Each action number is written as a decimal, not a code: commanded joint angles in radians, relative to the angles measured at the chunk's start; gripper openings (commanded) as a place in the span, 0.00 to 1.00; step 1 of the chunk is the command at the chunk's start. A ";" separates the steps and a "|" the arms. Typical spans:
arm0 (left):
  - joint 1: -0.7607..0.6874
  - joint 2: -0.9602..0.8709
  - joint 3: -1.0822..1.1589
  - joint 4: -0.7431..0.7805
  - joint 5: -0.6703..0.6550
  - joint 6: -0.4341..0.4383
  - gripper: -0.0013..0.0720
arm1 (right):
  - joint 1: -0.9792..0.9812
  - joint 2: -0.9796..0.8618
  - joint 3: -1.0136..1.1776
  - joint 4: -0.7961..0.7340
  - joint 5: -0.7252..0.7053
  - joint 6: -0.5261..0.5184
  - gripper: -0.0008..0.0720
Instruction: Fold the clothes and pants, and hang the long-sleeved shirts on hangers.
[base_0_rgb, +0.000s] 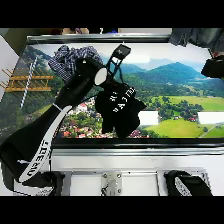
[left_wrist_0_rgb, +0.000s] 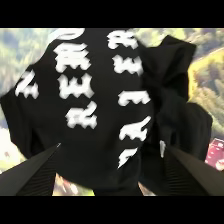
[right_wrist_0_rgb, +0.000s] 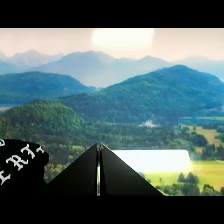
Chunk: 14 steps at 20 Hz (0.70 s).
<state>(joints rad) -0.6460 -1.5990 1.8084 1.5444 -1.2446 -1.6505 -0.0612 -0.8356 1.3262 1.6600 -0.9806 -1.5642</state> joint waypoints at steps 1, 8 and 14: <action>0.122 0.022 -0.105 -0.172 -0.024 -0.049 1.00 | 0.000 -0.014 -0.006 0.002 -0.040 0.001 0.04; 0.263 0.035 -0.543 -0.499 0.018 0.006 1.00 | 0.001 -0.056 -0.017 0.066 -0.068 0.000 0.04; 0.166 0.088 -0.797 -0.501 0.185 0.023 1.00 | 0.001 -0.092 -0.018 0.164 -0.079 0.000 0.04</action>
<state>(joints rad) -0.4442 -1.5246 1.1172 1.0710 -1.1454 -1.6390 -0.0612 -0.9104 1.3083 1.7702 -1.0485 -1.5642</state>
